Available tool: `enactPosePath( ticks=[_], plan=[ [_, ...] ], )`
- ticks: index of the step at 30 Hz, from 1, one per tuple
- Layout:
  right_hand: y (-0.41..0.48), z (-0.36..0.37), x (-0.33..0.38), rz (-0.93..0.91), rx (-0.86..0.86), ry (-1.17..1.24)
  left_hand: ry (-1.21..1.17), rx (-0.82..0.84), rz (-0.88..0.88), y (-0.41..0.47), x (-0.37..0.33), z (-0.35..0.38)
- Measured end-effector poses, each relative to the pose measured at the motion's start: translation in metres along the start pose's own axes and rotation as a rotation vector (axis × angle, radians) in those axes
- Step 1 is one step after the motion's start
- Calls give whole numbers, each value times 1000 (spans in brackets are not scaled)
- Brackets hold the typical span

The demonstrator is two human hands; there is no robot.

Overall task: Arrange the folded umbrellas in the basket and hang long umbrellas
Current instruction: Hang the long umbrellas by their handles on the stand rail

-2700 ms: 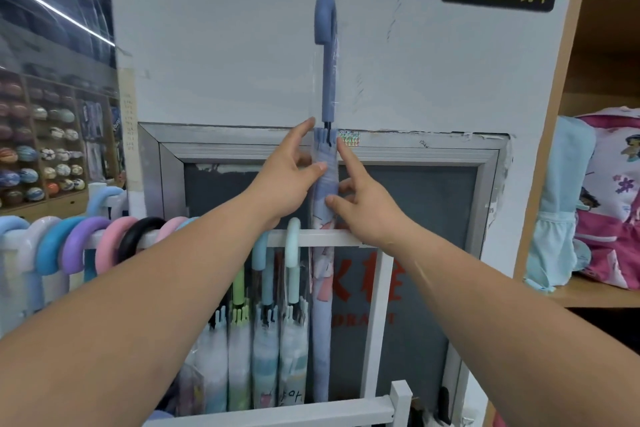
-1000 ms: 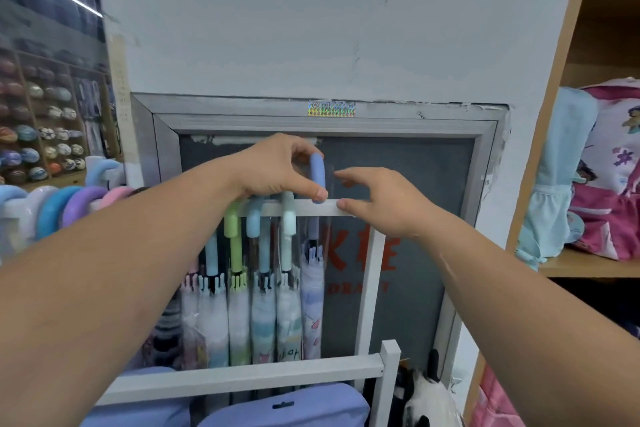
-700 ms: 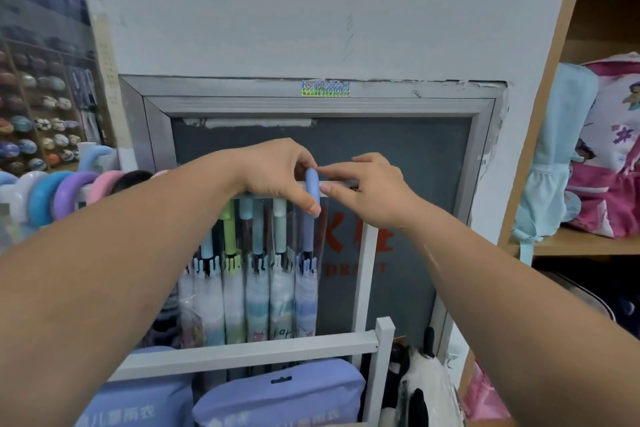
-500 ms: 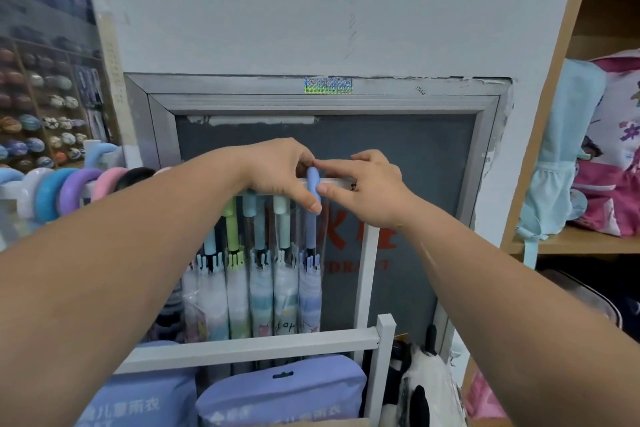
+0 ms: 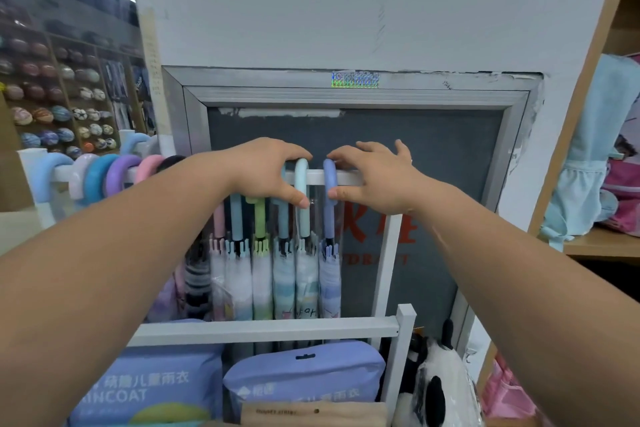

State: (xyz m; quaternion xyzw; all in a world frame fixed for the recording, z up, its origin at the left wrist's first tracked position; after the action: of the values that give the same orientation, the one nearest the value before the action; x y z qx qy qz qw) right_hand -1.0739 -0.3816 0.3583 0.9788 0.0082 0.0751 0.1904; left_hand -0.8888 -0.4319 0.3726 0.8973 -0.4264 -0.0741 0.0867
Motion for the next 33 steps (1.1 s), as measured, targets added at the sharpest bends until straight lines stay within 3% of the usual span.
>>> enactPosePath(
  ticks=[7,14,17,25,33],
  plan=[
    [-14,0,4,26,-42,-83,106,-45,23,-5,1,7],
    [-85,-22,-39,211,-287,-52,215,-404,255,-21,-60,10],
    [-133,-26,-73,306,-284,-102,178,-473,363,-27,-104,20],
    [-296,-39,-168,544,-201,-131,86,-289,501,-32,-242,87],
    [-519,-39,-274,763,-74,-148,39,-128,520,-52,-442,188]
  ],
)
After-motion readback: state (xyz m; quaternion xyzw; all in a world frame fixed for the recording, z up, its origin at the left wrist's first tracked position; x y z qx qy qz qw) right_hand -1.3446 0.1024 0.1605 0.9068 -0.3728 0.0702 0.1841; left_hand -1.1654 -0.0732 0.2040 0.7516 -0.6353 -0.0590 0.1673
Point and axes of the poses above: each hand's wrist, its own y-axis towards the middle knuckle, its own z-axis out of the palm, x = y × z, the point moved 5 cm from there along y, towards the middle knuckle, and after that the axes turned 12 degrees about z, right-handed, at the moved point
